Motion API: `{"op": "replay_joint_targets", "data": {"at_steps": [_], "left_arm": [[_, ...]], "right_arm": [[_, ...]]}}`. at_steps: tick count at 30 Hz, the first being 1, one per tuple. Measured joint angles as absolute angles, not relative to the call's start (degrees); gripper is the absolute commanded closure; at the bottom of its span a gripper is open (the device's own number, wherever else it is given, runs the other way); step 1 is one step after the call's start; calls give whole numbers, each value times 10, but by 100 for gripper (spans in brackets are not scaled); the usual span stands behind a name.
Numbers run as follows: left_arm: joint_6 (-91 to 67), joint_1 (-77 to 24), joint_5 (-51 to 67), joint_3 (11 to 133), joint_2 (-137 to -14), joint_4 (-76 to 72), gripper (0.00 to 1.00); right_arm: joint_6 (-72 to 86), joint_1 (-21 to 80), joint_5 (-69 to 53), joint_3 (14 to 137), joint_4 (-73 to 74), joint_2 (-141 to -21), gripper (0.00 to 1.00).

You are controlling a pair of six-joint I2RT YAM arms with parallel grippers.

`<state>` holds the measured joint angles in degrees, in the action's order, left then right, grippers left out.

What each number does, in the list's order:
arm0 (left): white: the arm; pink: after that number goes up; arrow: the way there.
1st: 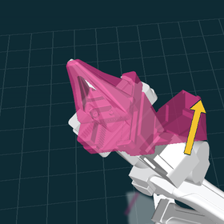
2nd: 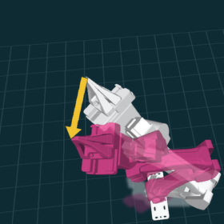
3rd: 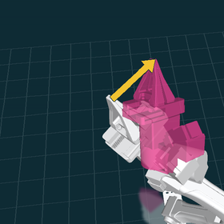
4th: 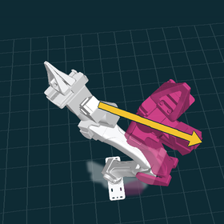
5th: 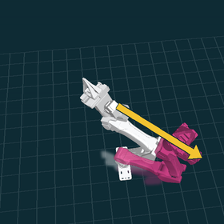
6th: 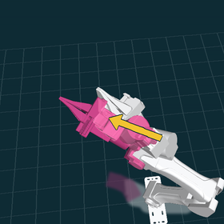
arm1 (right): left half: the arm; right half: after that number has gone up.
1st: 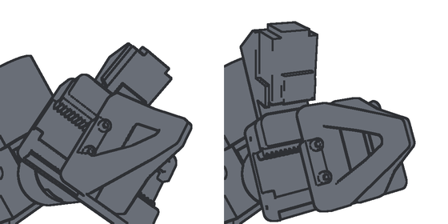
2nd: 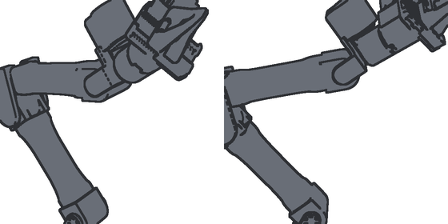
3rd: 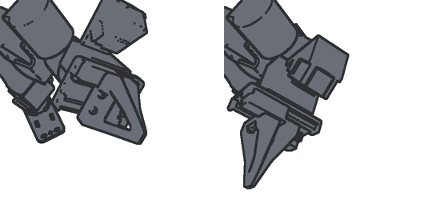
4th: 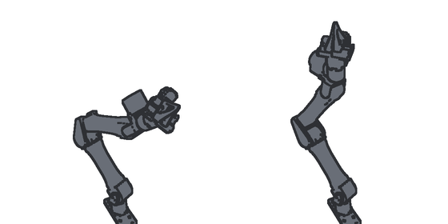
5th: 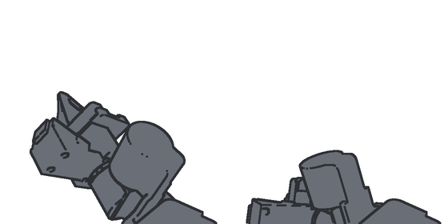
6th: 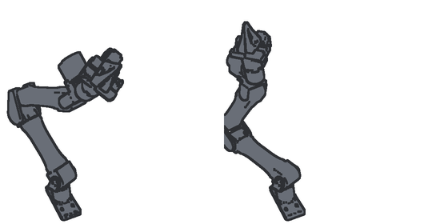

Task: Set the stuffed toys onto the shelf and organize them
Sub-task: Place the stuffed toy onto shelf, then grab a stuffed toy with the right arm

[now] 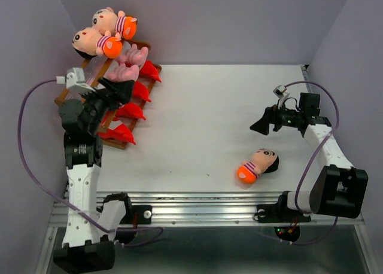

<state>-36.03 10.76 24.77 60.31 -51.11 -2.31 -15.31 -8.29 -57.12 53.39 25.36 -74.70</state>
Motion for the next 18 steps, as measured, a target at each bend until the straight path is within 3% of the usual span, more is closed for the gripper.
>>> {"op": "replay_joint_targets", "data": {"at_steps": [8,18], "left_arm": [[-289,-216,165,427,-398,-35,1],[-289,-535,-36,325,-498,-82,1]], "right_arm": [[-168,-94,-537,534,253,-737,0],[-183,-101,-428,543,321,-738,0]]}}
